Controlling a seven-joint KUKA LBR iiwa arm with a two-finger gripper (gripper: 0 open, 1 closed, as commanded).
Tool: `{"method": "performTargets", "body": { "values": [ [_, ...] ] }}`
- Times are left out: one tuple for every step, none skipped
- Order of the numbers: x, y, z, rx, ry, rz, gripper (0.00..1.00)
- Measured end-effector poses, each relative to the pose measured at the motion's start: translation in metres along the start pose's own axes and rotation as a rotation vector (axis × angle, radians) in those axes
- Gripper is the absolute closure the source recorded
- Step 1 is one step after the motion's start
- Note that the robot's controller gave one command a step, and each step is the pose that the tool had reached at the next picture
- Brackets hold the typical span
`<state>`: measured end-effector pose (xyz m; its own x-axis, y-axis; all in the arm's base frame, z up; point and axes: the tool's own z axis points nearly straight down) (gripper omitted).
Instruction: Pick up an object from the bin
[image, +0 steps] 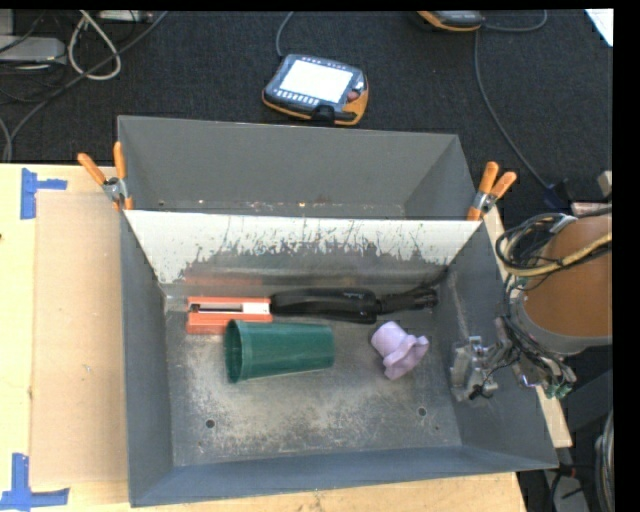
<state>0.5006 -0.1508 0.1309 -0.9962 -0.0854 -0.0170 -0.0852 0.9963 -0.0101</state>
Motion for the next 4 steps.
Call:
{"method": "performTargets", "body": {
  "values": [
    [-0.025,0.033,0.049,-0.017,0.026,0.050,1.00],
    [-0.044,0.108,0.037,-0.003,0.007,0.034,1.00],
    [-0.080,0.020,0.063,-0.006,0.024,0.294,1.00],
    [-0.050,0.101,0.061,-0.013,0.010,0.046,1.00]
  ]
}}
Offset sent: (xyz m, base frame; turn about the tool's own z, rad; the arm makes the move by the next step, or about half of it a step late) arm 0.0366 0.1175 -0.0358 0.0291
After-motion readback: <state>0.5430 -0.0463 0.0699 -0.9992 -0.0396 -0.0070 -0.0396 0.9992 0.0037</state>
